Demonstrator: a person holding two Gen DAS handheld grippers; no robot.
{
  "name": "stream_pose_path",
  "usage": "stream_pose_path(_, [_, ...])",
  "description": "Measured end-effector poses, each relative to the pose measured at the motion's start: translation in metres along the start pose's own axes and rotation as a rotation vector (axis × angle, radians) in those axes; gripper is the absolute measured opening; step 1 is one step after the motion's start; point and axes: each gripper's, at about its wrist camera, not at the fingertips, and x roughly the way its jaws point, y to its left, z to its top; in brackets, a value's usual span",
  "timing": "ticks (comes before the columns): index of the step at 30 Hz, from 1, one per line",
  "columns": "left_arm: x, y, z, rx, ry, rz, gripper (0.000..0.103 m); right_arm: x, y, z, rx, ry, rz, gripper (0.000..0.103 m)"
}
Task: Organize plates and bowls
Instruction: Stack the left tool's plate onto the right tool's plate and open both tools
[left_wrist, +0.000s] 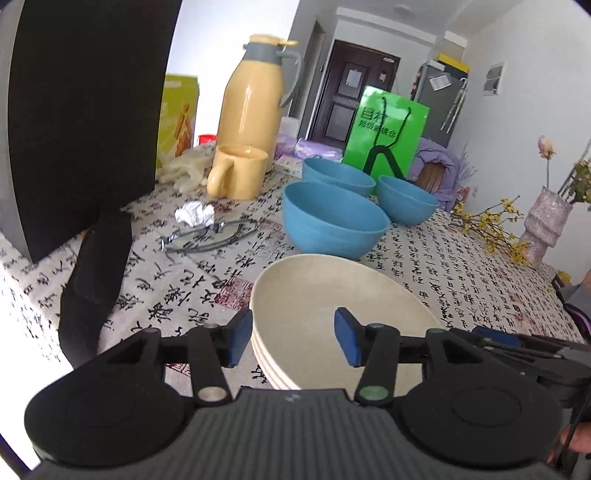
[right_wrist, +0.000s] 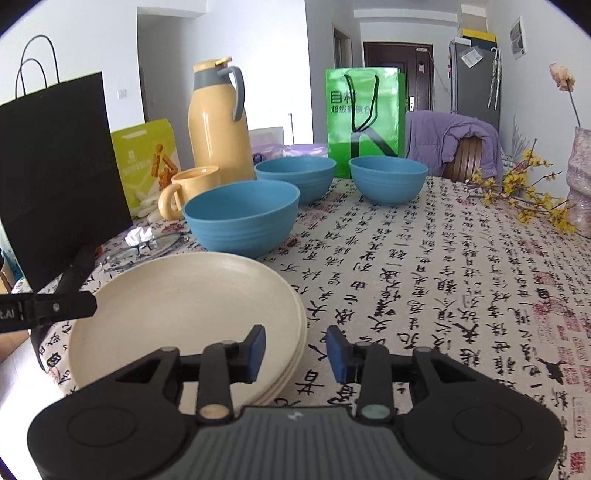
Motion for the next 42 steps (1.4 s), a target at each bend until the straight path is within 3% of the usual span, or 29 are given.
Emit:
stream_pose_path(3, [-0.012, -0.008, -0.004, 0.032, -0.027, -0.005, 0.060, -0.017, -0.005, -0.004, 0.002, -0.026, -0.017, 0.041])
stream_pose_path(5, [-0.022, -0.014, -0.008, 0.053, -0.047, -0.002, 0.072, -0.030, -0.009, -0.008, 0.005, -0.044, -0.027, 0.044])
stream_pose_path(7, [-0.032, -0.023, -0.015, 0.094, -0.069, 0.005, 0.074, -0.045, -0.013, -0.015, 0.009, -0.062, -0.039, 0.048])
stream_pose_path(10, [-0.048, -0.033, -0.027, 0.176, -0.090, -0.002, 0.083, -0.069, -0.018, -0.028, 0.016, -0.085, -0.051, 0.060])
stream_pose_path(14, [-0.069, -0.043, -0.047, 0.229, -0.094, -0.043, 0.089, -0.099, -0.021, -0.048, 0.012, -0.131, -0.076, 0.074])
stream_pose_path(20, [-0.090, -0.044, -0.072, 0.227, -0.084, -0.057, 0.093, -0.136, -0.016, -0.080, -0.003, -0.174, -0.072, 0.086])
stream_pose_path(29, [-0.102, -0.038, -0.084, 0.208, -0.098, -0.031, 0.098, -0.159, -0.006, -0.101, 0.006, -0.203, -0.073, 0.087])
stream_pose_path(42, [-0.082, -0.043, -0.053, 0.190, -0.123, -0.041, 0.103, -0.128, -0.008, -0.071, 0.001, -0.182, -0.061, 0.087])
